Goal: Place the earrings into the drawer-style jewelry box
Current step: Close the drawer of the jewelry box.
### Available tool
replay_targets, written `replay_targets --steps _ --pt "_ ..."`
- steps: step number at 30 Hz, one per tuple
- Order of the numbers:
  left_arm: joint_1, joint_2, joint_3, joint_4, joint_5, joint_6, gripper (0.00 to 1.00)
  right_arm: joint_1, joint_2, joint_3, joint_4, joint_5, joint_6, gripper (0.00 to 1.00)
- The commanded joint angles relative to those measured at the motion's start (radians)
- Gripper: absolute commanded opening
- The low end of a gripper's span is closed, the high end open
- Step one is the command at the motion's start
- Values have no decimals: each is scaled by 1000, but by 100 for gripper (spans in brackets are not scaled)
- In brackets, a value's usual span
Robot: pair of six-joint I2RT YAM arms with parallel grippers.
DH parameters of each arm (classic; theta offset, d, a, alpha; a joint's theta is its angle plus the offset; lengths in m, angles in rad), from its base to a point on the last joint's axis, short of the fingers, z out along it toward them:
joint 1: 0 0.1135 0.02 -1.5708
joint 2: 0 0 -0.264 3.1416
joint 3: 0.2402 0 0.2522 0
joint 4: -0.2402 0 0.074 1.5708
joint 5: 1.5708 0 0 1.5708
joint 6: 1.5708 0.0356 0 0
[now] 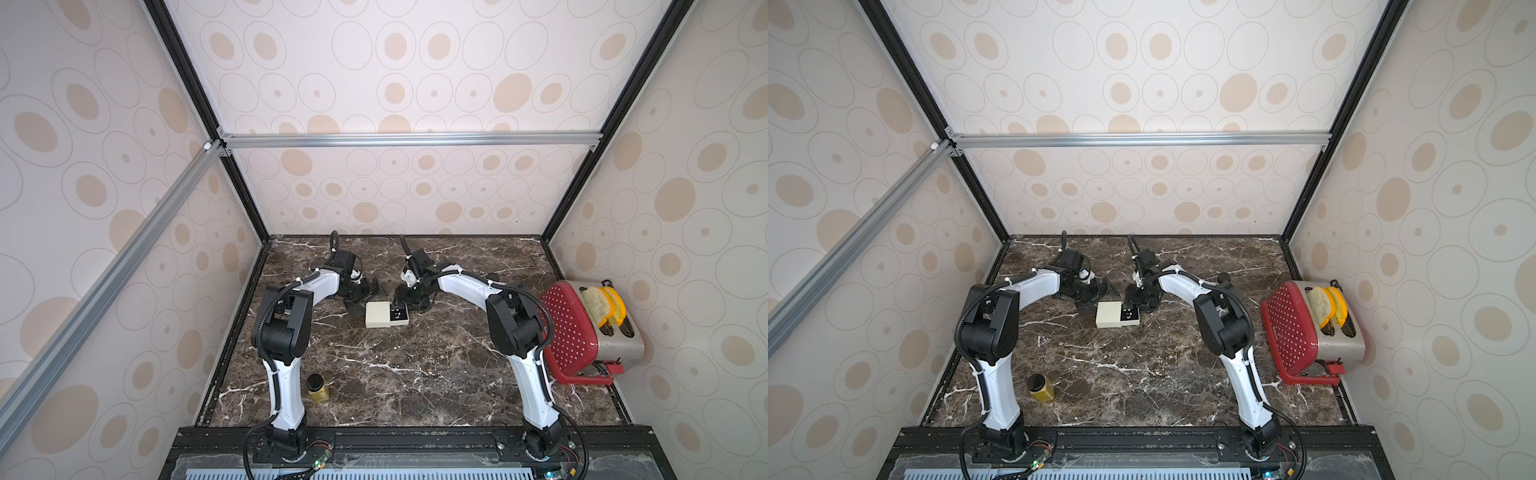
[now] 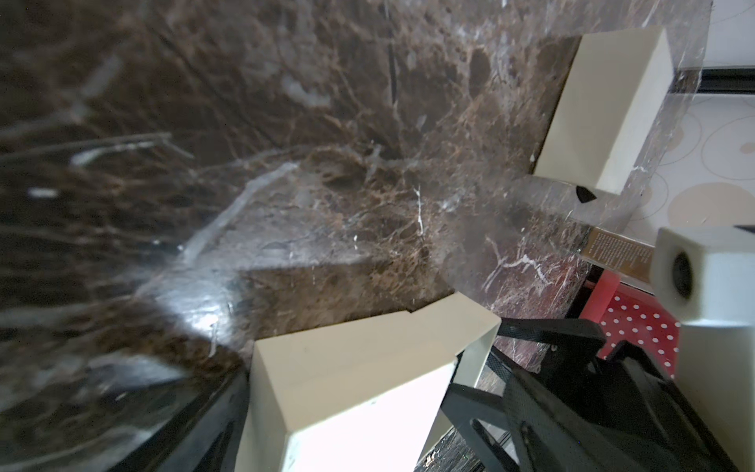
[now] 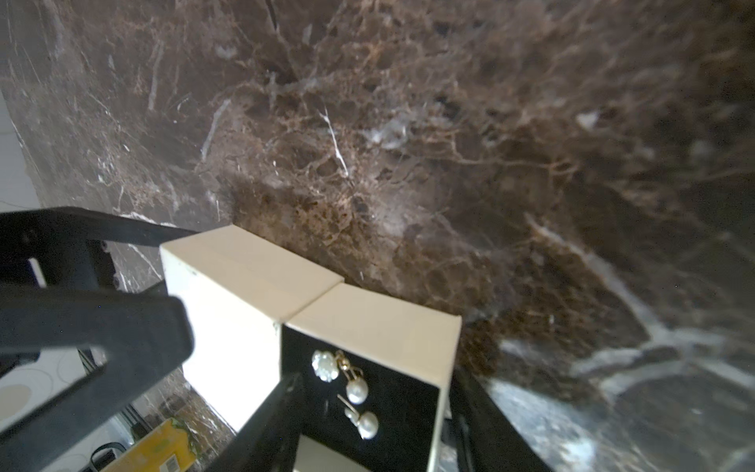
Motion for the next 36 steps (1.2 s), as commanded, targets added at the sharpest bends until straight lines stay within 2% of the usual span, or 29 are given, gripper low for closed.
replay_targets --steps 1,9,27,36 --pt "-16 -33 -7 9 9 -22 99 18 -47 -21 36 -33 41 64" --pt "-18 -33 -21 31 20 -28 99 25 -40 -25 15 -33 49 66" --pt "-17 -56 -65 53 15 -29 99 18 -119 -100 35 -7 35 65" --pt "-19 -67 -82 79 18 -43 99 22 -101 -98 48 -14 38 71"
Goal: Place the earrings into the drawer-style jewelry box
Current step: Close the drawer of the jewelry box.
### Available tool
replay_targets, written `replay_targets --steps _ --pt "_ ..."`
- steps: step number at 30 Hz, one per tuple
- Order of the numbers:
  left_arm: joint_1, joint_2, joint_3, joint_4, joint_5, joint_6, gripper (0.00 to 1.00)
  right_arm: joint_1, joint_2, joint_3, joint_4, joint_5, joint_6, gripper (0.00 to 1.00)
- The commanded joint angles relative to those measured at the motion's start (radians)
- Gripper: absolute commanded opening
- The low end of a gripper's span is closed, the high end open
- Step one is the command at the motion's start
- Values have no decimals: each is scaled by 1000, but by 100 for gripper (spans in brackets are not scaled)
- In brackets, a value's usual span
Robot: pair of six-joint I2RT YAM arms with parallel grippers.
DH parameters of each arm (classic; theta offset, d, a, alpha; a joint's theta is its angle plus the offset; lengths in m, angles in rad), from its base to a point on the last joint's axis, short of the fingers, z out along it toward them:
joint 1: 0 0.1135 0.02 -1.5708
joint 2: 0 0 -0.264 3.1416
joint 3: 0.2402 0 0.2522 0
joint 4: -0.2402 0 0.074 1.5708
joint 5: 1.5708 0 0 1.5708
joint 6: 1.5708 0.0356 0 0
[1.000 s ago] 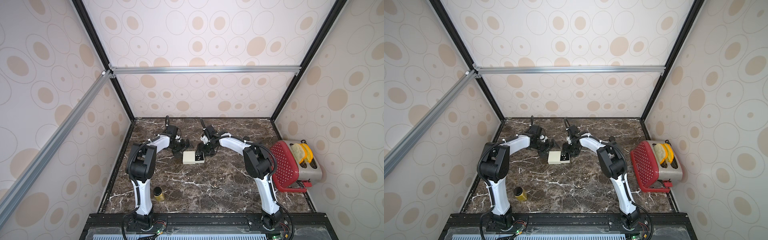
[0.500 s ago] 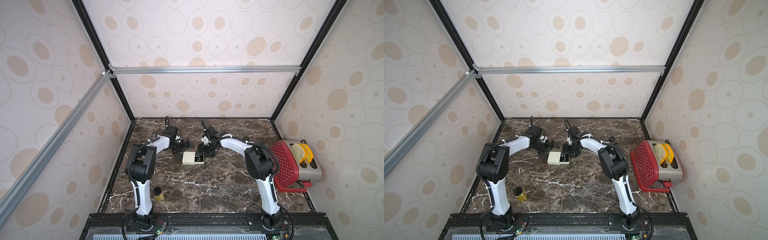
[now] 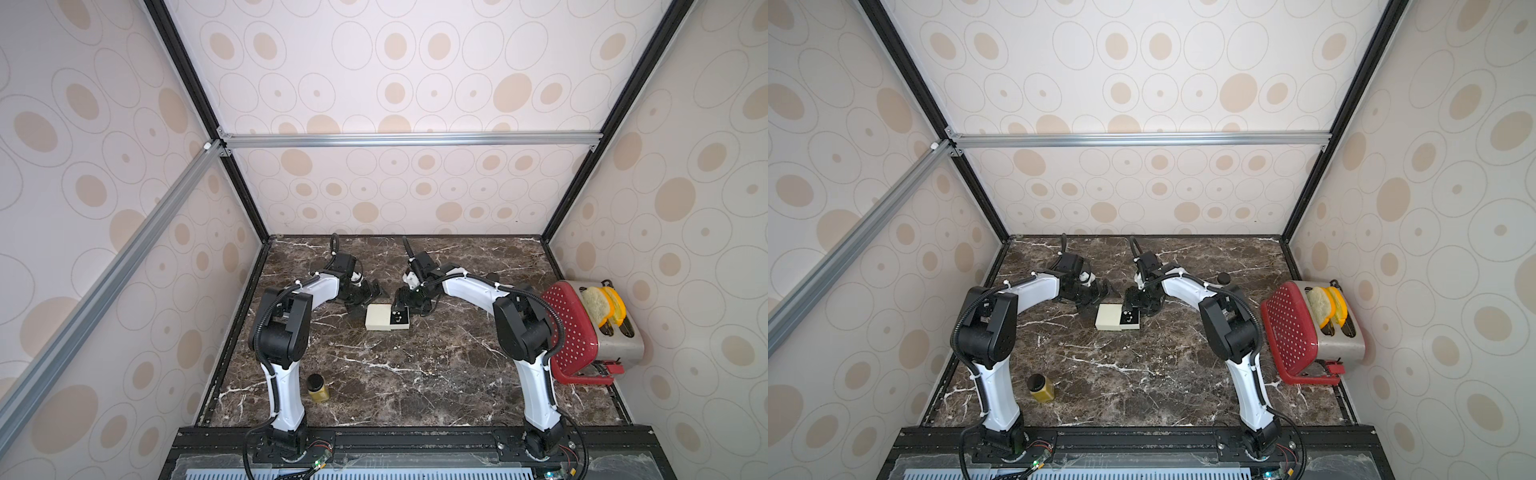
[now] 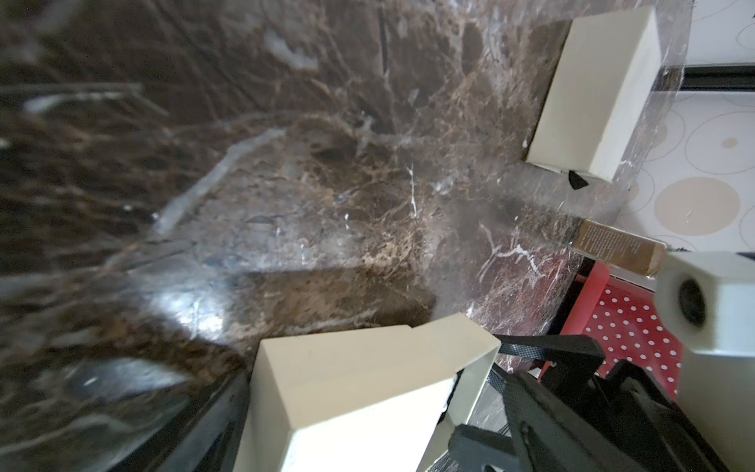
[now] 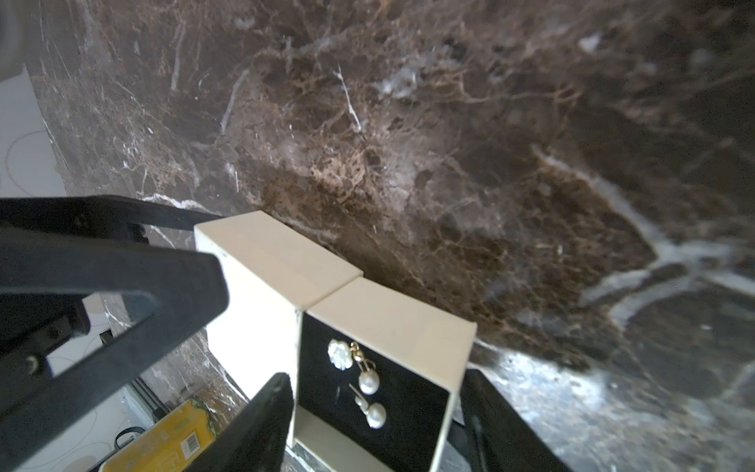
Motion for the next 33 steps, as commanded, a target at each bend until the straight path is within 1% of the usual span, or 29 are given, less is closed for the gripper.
replay_targets --steps 1,5,17,19,21,27,30,33 --pt "-9 -33 -17 9 6 -17 99 17 -13 5 7 -7 3 72" --pt "-9 -37 -24 13 7 -19 99 23 13 32 -12 -2 -1 73" --pt "-9 -57 -42 24 18 -23 99 60 85 151 -171 115 -52 72" --pt "-9 -60 -47 27 20 -22 99 62 91 158 -178 117 -49 69" --pt "-9 -65 -52 31 23 -25 99 62 92 160 -176 111 -45 64" --pt "-12 -72 -73 57 41 -39 99 76 94 182 -166 98 -36 52" --pt "-14 -70 -74 62 47 -39 99 83 109 209 -166 89 -35 45" --pt "-15 -69 -75 67 55 -41 99 84 129 227 -160 70 -27 39"
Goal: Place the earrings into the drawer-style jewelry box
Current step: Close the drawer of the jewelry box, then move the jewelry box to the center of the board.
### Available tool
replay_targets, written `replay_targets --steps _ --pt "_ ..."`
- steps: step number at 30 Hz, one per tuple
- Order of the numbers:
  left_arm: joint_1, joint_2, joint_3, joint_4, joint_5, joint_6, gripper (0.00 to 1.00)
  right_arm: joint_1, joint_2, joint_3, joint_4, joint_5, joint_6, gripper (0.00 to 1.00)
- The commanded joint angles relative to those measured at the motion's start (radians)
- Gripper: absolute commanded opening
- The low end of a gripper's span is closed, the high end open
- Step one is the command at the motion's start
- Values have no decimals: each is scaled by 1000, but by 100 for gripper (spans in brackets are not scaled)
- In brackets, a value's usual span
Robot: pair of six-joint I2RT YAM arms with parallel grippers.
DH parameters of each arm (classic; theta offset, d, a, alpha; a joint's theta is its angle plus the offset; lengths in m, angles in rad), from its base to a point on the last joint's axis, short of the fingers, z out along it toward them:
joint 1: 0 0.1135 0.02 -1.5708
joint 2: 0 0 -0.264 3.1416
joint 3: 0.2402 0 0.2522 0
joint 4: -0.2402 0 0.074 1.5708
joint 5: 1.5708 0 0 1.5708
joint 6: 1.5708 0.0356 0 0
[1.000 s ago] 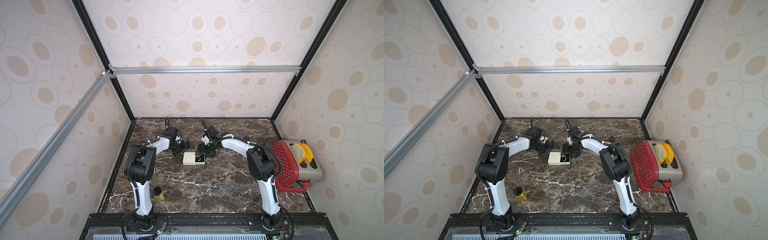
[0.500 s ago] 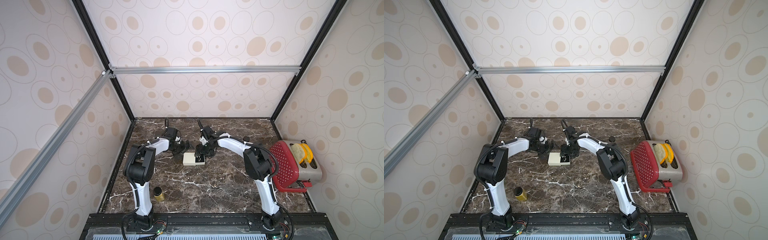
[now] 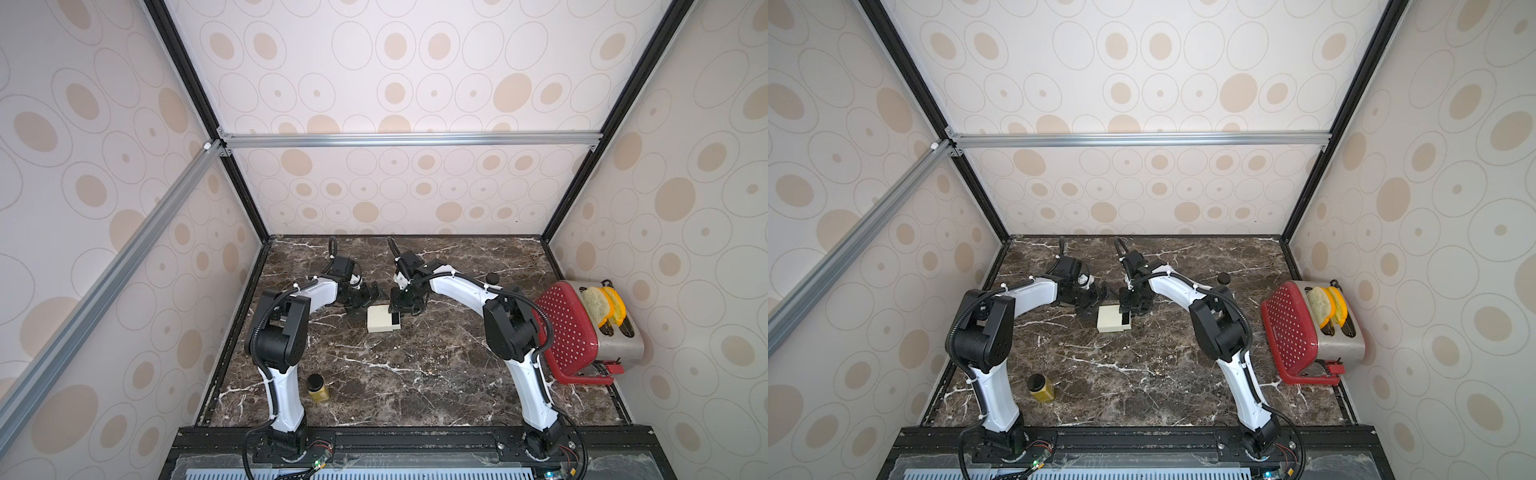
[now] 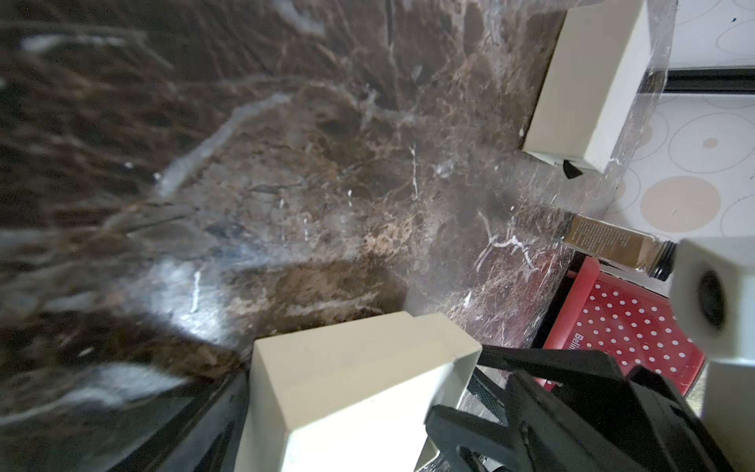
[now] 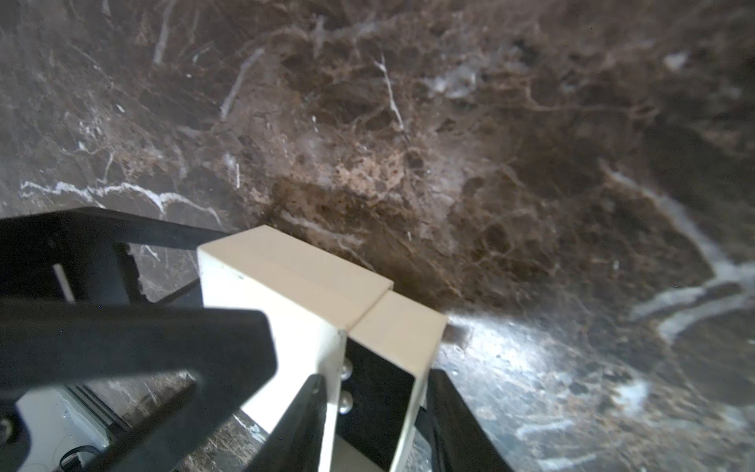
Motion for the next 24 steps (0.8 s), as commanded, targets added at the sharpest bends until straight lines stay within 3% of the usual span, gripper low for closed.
replay_targets --steps 1,8,14,24 --pt "-16 -28 -6 14 37 -16 99 17 42 30 0 -31 11 39" --pt "-15 -29 -8 15 36 -19 99 15 64 39 44 -65 17 18" --pt "-15 -4 53 13 27 -37 99 -6 65 53 80 -65 2 19" --pt "-15 162 345 -37 -17 -63 99 -77 151 215 132 -53 -80 25"
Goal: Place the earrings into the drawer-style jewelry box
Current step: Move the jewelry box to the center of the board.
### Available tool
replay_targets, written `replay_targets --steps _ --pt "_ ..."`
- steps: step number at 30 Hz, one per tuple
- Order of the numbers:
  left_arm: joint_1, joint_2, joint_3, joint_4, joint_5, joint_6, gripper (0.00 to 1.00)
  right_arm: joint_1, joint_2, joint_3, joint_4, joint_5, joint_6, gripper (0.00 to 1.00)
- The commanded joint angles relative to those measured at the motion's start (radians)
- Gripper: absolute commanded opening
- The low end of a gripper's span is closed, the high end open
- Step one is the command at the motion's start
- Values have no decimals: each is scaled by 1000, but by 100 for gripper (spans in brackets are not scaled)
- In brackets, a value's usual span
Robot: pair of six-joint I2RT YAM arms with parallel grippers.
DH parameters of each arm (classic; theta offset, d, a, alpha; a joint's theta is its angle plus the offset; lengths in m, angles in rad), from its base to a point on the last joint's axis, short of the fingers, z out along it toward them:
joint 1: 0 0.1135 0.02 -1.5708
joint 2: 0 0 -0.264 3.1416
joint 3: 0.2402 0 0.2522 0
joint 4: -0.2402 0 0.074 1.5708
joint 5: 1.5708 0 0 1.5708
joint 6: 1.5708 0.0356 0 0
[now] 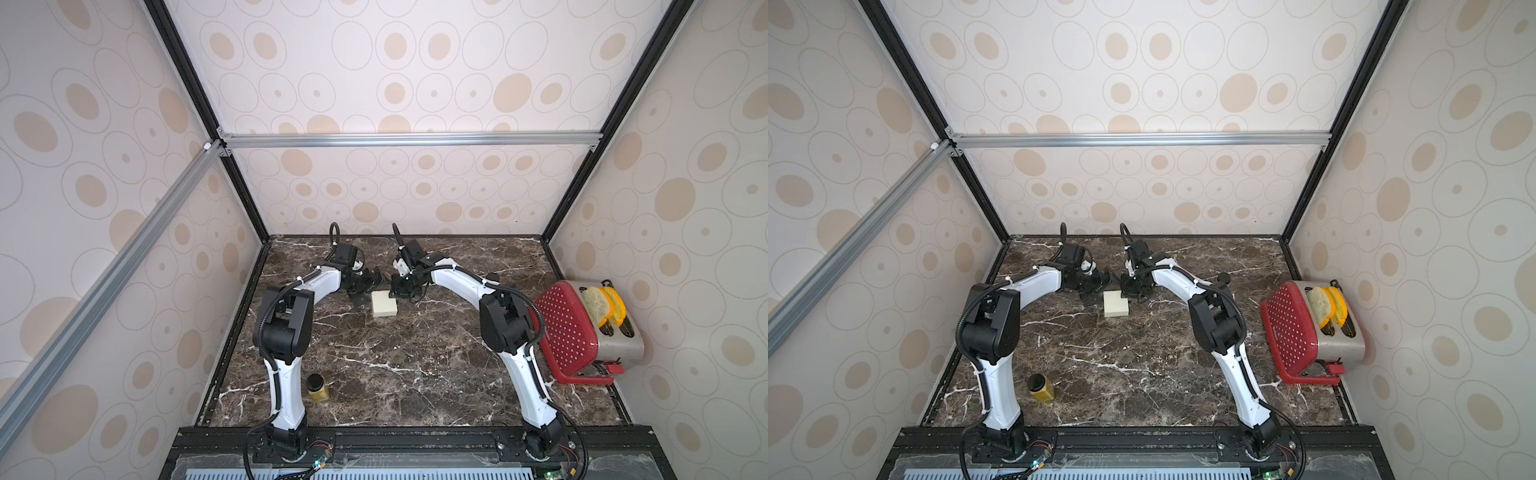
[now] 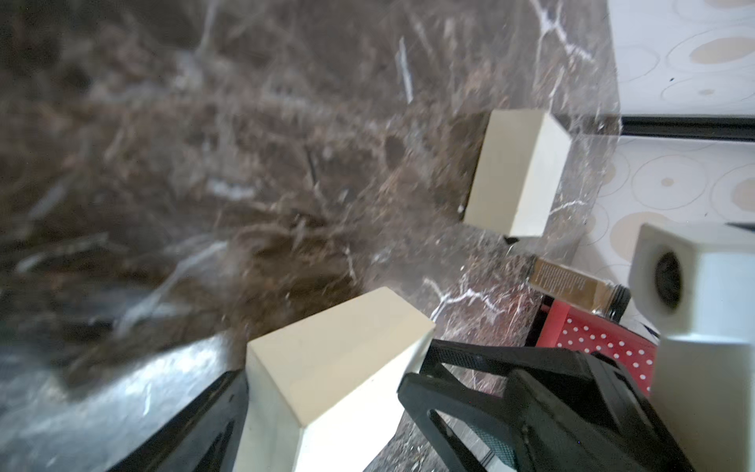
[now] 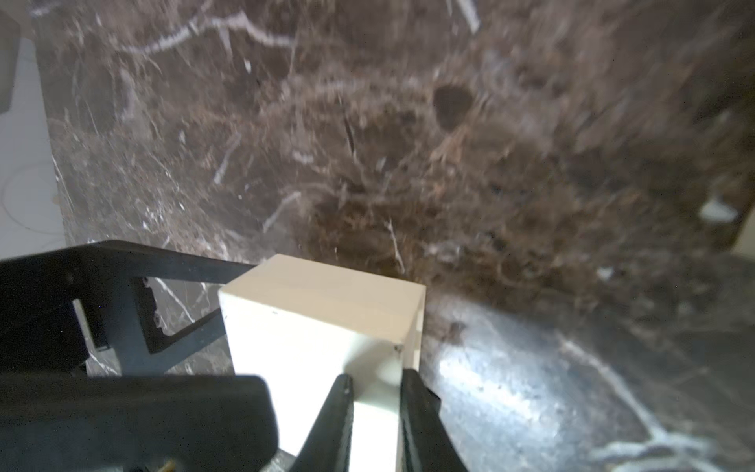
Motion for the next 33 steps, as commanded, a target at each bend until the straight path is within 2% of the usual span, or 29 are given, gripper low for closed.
replay_targets --steps 1,7,13,17,20,27,31,33 --pt "-15 63 130 -12 25 -29 99 -4 50 60 69 -18 -45 25" --pt "-6 181 258 -57 -5 -19 99 -39 119 151 95 -4 -84 28" --pt "11 261 333 -64 -9 -17 99 -67 124 138 117 -15 -92 30" --pt "13 282 355 -61 -6 -20 99 -69 105 138 91 -28 -123 32" --pt "11 274 340 -58 -6 -23 99 -71 72 129 60 1 -152 39" --pt "29 181 262 -72 -69 13 99 -72 -24 135 -51 155 -237 52" --pt "37 137 277 -133 -115 61 99 -70 -73 135 -159 327 -327 57" --pt "33 102 254 -136 -121 70 99 -62 -111 65 -167 452 -378 61"
